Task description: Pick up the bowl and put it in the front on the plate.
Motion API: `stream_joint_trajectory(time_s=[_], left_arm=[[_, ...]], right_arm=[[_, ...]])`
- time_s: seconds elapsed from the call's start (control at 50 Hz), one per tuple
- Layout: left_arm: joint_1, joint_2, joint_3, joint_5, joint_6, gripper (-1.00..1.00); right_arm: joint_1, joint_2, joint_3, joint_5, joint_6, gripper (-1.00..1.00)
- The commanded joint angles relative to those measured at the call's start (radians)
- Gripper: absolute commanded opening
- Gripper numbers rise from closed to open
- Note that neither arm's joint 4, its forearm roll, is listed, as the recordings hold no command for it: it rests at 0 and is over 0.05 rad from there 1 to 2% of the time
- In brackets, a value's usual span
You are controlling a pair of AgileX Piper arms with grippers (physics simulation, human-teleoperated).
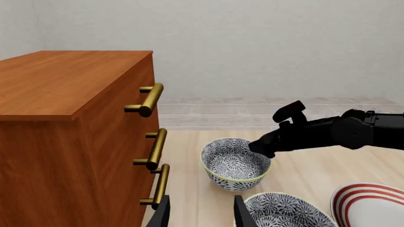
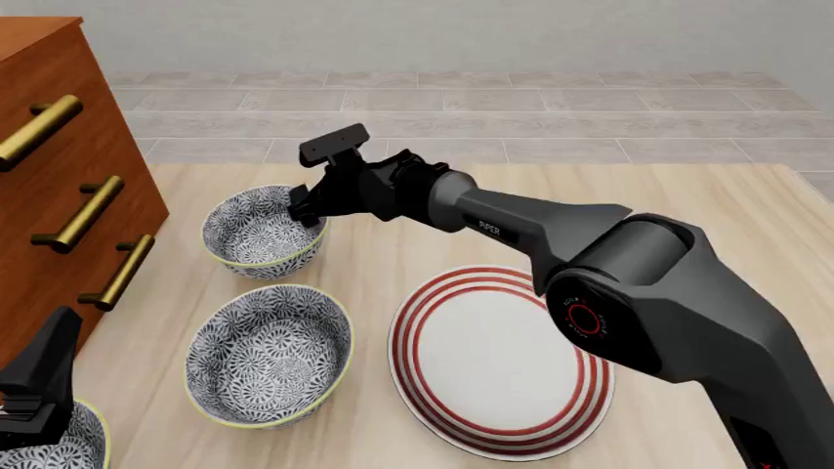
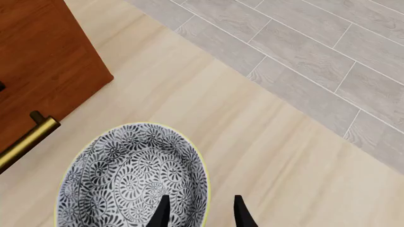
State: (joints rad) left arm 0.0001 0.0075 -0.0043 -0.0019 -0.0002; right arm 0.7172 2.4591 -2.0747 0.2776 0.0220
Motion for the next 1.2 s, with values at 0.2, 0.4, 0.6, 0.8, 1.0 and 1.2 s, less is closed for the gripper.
stream_joint_trajectory(time_s=[0.2, 0.4, 0.6, 0.8, 1.0, 1.2], left_arm=[[0.000, 0.000, 0.000, 0.000, 0.000, 1.00], [0.000, 0.000, 0.000, 0.000, 0.000, 1.00], [0.000, 0.000, 0.000, 0.000, 0.000, 1.00], [0.000, 0.000, 0.000, 0.000, 0.000, 1.00], [0.000, 0.000, 0.000, 0.000, 0.000, 1.00], [0.000, 0.000, 0.000, 0.000, 0.000, 1.00]], right_arm=[[0.013, 0.042, -0.024, -0.004, 0.022, 1.00], [0.011, 0.062, -0.041, -0.005, 0.029, 1.00], [0.012, 0.071, -0.034, -0.014, 0.041, 1.00], [0.010, 0.100, -0.070, -0.003, 0.048, 1.00], [0.023, 0.051, 0.016, -0.070, 0.088, -1.00], [0.011, 0.030, 0.021, -0.057, 0.053, -1.00]])
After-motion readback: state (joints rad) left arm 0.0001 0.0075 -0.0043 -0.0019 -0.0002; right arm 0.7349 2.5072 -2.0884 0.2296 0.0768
